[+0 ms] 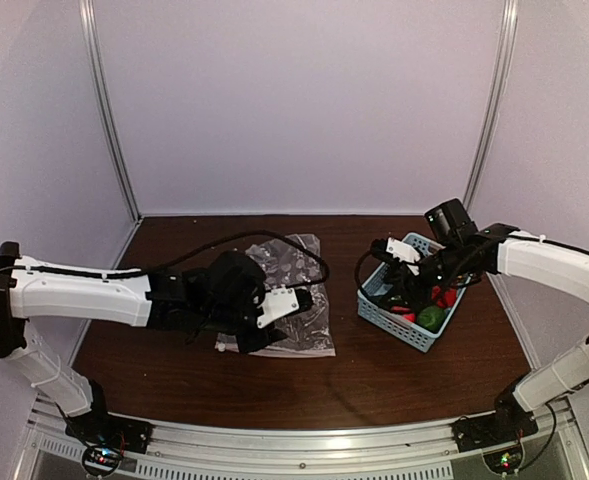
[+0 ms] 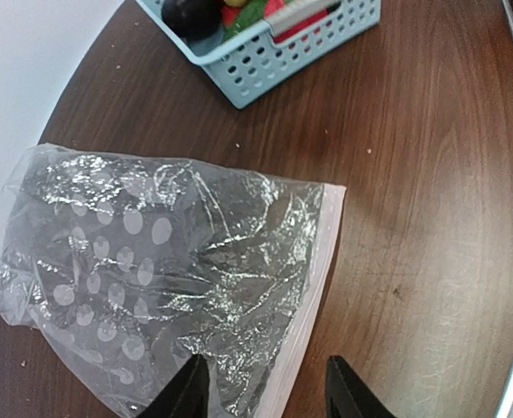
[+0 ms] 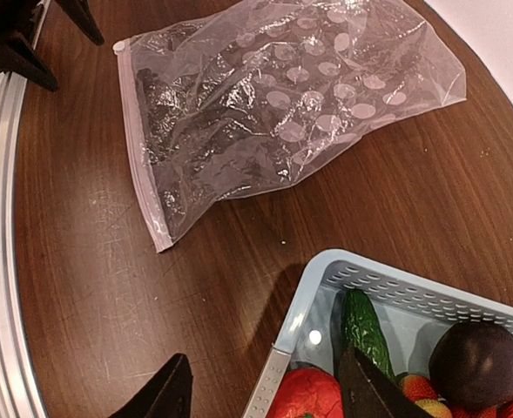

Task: Place the food in the zip-top bag and seal the zipper
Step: Pick up the zipper food storage bag at the center of the board.

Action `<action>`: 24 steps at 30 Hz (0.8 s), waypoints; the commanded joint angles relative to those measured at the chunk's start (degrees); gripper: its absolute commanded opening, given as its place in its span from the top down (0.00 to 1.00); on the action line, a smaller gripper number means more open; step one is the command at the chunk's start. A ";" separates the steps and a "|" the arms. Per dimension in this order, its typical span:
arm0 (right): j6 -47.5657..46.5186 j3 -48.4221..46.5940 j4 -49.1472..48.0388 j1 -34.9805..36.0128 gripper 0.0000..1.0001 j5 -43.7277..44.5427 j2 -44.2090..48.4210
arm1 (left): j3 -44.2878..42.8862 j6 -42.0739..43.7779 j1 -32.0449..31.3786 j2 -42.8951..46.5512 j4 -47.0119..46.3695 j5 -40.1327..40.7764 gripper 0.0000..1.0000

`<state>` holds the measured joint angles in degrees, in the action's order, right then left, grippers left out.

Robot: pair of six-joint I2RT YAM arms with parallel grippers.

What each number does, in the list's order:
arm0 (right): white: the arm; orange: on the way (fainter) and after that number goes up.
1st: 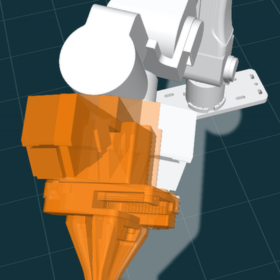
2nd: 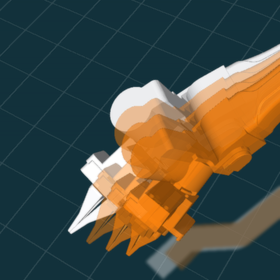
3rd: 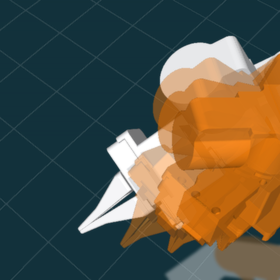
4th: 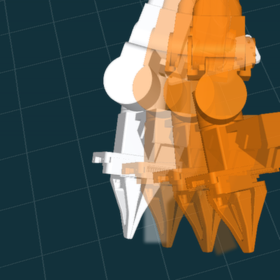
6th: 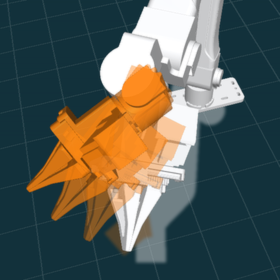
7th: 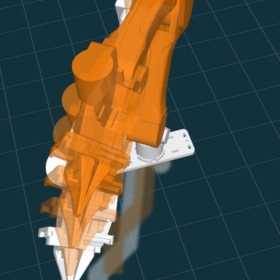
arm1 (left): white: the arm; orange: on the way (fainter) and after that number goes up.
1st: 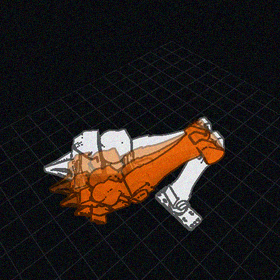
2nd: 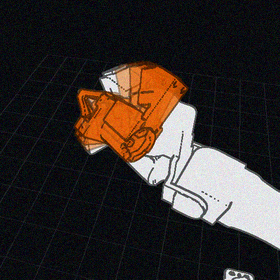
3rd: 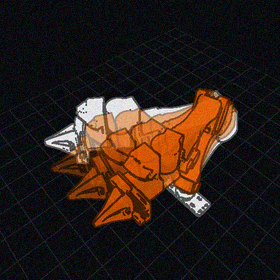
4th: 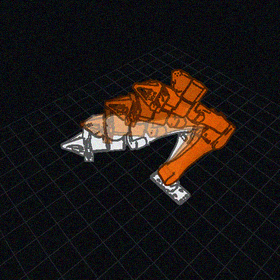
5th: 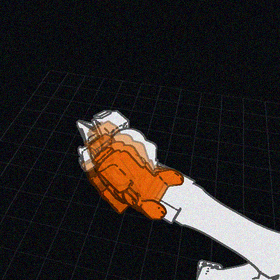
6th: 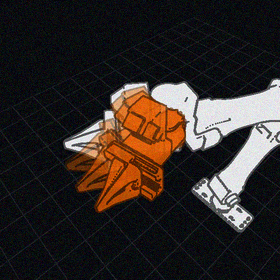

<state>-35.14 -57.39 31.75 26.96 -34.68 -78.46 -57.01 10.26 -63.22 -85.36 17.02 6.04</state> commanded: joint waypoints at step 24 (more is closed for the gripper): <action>5.50 4.05 -6.08 -2.66 0.38 0.75 2.02 | -11.06 17.93 -4.36 -22.43 8.86 17.38 0.54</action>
<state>-30.17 -53.84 26.72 24.84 -34.70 -76.49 -67.26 25.63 -67.40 -105.60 27.00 20.27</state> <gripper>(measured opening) 0.618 0.491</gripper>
